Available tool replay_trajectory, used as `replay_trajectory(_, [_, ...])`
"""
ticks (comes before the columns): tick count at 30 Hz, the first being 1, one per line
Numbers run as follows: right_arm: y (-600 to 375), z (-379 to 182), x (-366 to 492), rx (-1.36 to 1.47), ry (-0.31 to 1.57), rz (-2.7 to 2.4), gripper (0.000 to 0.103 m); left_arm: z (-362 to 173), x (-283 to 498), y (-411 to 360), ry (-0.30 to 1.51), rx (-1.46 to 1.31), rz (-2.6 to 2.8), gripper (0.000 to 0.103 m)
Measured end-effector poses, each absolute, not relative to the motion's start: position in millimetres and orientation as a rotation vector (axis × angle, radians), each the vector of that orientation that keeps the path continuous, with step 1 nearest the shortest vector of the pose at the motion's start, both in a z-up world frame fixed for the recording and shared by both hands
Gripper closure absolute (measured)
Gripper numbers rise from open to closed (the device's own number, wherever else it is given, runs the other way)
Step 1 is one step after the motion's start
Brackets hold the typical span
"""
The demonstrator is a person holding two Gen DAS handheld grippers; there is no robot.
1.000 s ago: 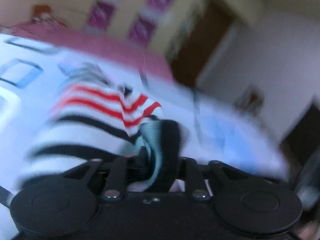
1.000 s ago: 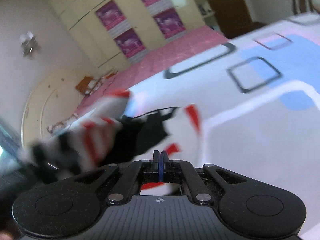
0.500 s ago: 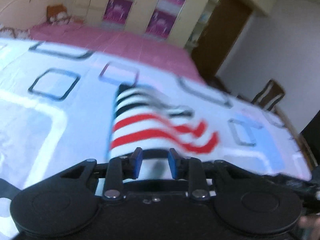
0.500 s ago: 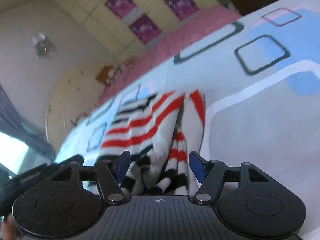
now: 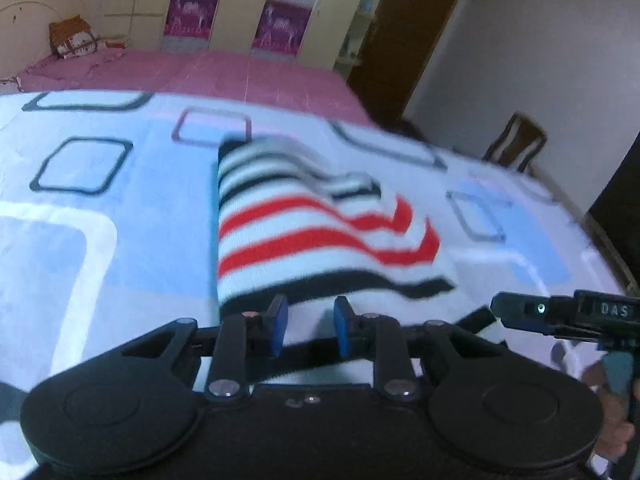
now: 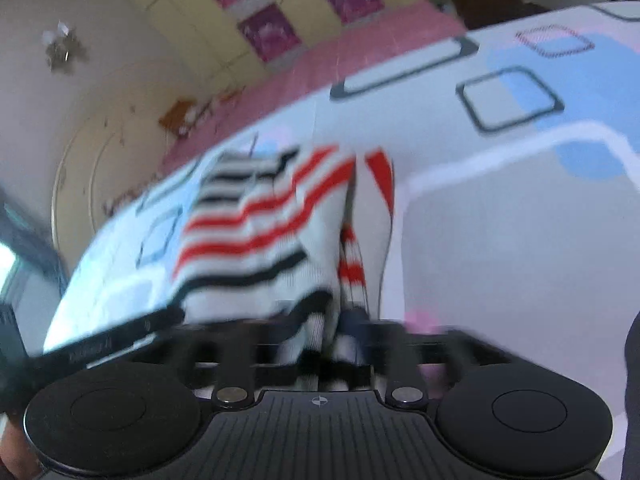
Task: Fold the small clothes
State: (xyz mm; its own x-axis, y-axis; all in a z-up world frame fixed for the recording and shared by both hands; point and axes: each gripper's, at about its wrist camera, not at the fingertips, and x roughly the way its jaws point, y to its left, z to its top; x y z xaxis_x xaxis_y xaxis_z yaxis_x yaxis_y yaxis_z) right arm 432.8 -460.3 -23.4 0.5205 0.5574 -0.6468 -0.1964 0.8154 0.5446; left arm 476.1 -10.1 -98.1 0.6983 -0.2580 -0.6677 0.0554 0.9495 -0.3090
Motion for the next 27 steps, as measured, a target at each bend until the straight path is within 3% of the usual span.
replay_trajectory(6, [-436, -27, 469, 0.396, 0.923, 0.464, 0.04, -104, 497, 18, 0.769, -0.347, -0.157, 0.08])
replay_trajectory(10, [-415, -46, 486, 0.333, 0.999, 0.443, 0.065, -118, 513, 22, 0.825, -0.381, -0.206, 0.08])
replay_trajectory(12, [-412, -49, 482, 0.306, 0.984, 0.453, 0.083, -122, 513, 20, 0.826, -0.369, -0.218, 0.08])
replay_trajectory(16, [-417, -35, 466, 0.281, 0.916, 0.443, 0.087, -113, 509, 4, 0.824, -0.326, -0.299, 0.087])
replay_trajectory(27, [-432, -47, 451, 0.28, 0.913, 0.391, 0.087, -113, 510, -22, 0.864, -0.201, -0.338, 0.086])
